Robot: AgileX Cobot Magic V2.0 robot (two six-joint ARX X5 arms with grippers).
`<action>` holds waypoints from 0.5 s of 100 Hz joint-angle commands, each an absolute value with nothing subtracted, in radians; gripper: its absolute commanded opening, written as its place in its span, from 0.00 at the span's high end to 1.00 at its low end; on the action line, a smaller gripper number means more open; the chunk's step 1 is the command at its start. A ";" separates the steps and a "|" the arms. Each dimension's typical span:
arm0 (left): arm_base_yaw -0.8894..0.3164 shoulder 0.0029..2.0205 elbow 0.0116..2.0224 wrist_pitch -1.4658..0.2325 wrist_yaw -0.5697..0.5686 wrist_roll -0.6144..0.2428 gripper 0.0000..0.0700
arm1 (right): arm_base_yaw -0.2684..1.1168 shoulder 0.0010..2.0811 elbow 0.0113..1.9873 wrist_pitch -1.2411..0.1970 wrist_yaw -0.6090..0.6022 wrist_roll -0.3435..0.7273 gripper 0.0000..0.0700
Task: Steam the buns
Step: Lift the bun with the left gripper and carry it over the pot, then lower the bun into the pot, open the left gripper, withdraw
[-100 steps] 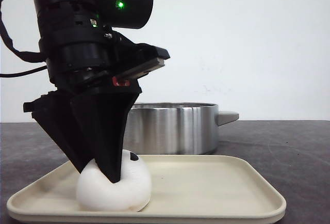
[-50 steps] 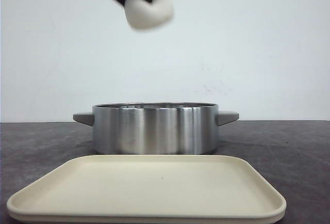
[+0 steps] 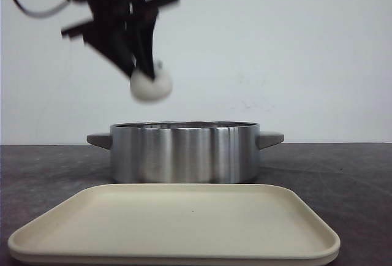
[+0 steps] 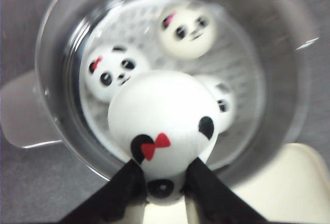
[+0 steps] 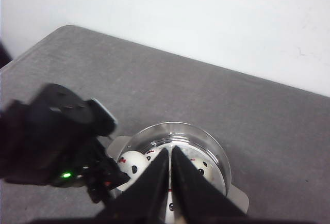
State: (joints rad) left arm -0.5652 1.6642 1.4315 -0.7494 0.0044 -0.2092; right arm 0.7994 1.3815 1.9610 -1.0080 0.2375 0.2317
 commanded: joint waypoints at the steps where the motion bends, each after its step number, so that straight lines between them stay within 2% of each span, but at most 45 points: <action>1: -0.569 1.702 1.452 -0.736 0.012 -0.211 0.99 | 0.810 1.391 1.980 -1.008 0.237 0.228 1.00; 18: -0.569 1.747 1.454 -0.727 0.011 -0.211 0.98 | 0.810 1.391 1.980 -1.025 0.237 0.228 1.00; 34: -0.569 1.753 1.454 -0.723 0.011 -0.211 0.87 | 0.810 1.391 1.980 -1.032 0.237 0.228 1.00; 50: -0.565 1.753 1.454 -0.691 0.011 -0.210 0.85 | 0.810 1.391 1.980 -1.034 0.237 0.228 1.00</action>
